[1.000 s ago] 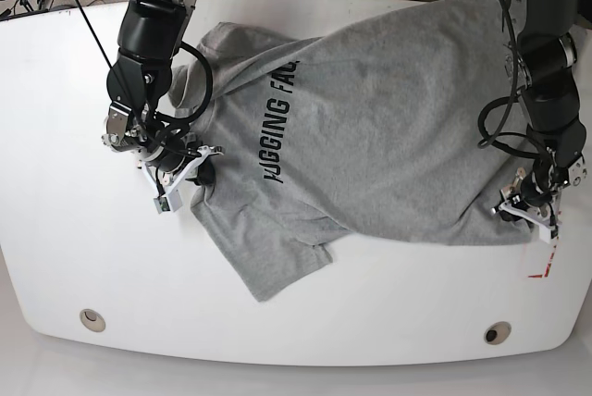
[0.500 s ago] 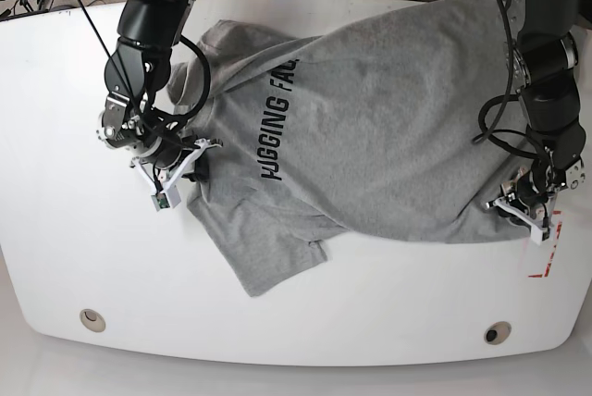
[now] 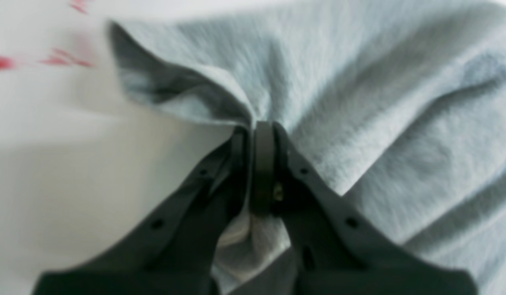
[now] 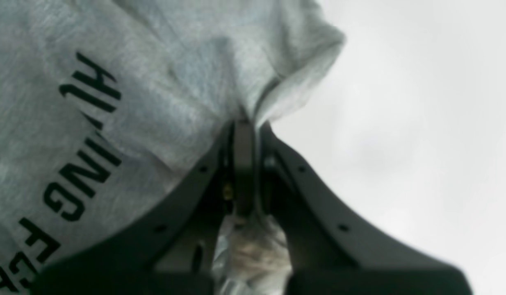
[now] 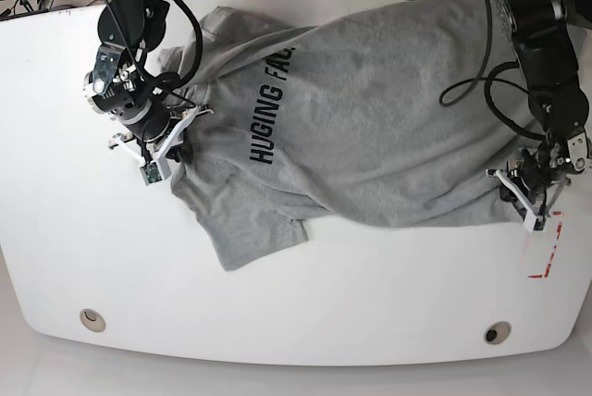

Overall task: Fold the T-shirt properly
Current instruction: 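Lift the shirt with both grippers and swing it toward the robot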

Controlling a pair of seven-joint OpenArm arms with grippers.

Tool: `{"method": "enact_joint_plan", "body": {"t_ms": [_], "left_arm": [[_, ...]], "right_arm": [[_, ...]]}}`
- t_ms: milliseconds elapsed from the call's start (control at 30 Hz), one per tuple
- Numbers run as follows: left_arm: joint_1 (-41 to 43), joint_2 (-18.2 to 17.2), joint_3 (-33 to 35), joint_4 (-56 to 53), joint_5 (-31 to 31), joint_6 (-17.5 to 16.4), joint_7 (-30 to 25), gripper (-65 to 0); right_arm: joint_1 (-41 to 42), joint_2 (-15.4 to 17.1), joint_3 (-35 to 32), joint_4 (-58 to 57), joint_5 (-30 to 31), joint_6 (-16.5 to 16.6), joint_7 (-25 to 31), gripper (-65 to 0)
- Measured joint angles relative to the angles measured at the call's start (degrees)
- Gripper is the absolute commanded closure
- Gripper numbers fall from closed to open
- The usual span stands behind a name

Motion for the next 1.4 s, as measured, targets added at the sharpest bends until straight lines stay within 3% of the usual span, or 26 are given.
{"method": "enact_joint_plan", "body": {"t_ms": [267,567,900,1200,1400], "left_arm": [[5.0,3.8,0.7,20.1,-0.1,-0.6,3.5,0.0],[6.1,3.4,12.6,38.7,-0.3,-0.7,6.0,0.0],[-2.3,7.0,17.1,40.0,-0.2,-0.7,5.9,0.0],[-15.5,9.0,16.9,39.0,2.0,-0.9,9.4,0.0],[-17.5,9.0,16.9,45.7,3.3,-1.6,12.7,0.0]], "right_arm": [[-1.2,2.7,5.8,3.7,0.9,0.8,0.1,0.0],[2.8,9.1,7.0,3.9,1.4,0.9,0.0,0.0],[12.9,13.5,6.6,0.7,0.2,1.0,-1.5,0.0],[29.4,19.6,6.3,-3.3,0.8,1.0,-10.8,0.0],[40.8,23.4,0.2,-5.3,0.8,1.1,-13.4,0.0]]}}
